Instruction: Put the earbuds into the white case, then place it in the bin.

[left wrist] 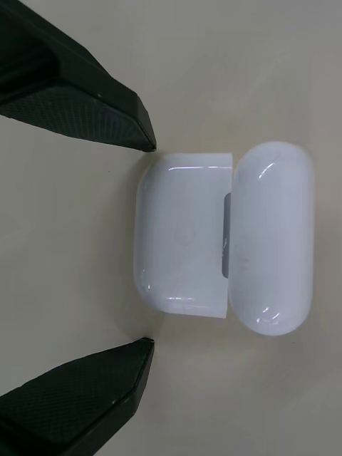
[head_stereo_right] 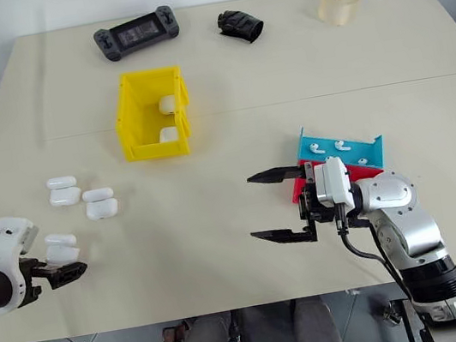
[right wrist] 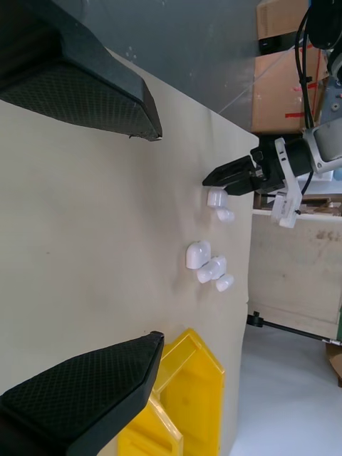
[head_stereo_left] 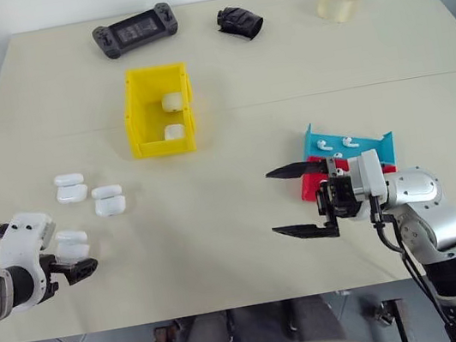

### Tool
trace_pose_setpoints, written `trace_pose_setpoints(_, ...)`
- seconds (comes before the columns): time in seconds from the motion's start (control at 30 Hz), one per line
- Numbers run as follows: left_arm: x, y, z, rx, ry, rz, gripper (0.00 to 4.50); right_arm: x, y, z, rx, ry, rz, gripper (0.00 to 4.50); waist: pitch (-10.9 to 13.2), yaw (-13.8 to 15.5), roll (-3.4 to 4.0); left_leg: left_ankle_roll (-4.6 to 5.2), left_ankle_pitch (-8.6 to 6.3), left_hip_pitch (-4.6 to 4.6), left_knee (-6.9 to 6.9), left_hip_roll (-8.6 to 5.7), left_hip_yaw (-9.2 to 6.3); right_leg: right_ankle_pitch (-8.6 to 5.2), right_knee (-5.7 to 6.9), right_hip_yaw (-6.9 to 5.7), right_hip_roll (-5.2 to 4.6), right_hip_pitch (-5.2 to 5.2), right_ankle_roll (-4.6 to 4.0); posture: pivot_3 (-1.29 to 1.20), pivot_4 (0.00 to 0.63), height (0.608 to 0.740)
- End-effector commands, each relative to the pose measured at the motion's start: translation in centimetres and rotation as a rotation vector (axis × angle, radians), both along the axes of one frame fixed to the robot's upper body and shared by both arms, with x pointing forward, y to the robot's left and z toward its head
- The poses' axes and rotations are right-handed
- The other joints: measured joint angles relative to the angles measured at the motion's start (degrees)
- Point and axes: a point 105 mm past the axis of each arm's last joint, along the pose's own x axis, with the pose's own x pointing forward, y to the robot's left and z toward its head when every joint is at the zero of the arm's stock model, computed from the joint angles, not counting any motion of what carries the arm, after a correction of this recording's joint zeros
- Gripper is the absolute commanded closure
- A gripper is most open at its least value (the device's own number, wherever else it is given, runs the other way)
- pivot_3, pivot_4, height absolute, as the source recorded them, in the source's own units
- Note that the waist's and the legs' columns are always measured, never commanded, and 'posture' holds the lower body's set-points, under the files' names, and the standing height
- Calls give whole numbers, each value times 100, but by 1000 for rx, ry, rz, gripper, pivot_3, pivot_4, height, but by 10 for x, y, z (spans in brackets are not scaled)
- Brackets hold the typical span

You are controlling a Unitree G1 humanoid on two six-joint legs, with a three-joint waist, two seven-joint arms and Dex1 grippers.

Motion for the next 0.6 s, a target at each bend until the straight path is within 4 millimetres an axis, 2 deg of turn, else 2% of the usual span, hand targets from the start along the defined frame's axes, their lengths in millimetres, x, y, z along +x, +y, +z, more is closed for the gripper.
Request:
trace_pose_setpoints(0.03,5,9,2,11,0,36,38,-5,3,7,16,-35,12,0,0,-2,1,-1,1,1,0,0,1,0,1,0,0,0,0,0,150,740)
trace_pose_setpoints(0.3,9,8,0,22,39,17,38,-7,6,4,31,-34,-1,0,0,-17,2,-2,2,0,-1,0,2,0,8,3,1,-5,0,0,150,740)
trace_pose_setpoints(0.4,7,7,-1,22,56,7,661,-8,7,4,33,-34,-3,0,-1,-17,3,-2,2,1,-1,0,3,0,10,3,0,-6,-1,0,150,740)
trace_pose_setpoints(0.5,1,6,-4,17,83,-9,1561,-6,5,4,34,-36,-12,0,-1,-22,3,-1,2,1,-1,1,3,-1,11,4,1,-6,-1,0,150,740)
trace_pose_setpoints(0.53,-1,6,-4,18,87,-10,1732,-6,5,4,34,-36,-15,0,-1,-34,3,-1,2,1,-1,1,3,-1,11,4,1,-7,-1,0,150,740)
trace_pose_setpoints(0.6,-4,7,-4,16,86,-11,1733,-6,4,4,33,-37,-20,0,-1,-52,3,-1,2,1,-4,4,11,-1,9,10,3,-10,-2,0,150,740)
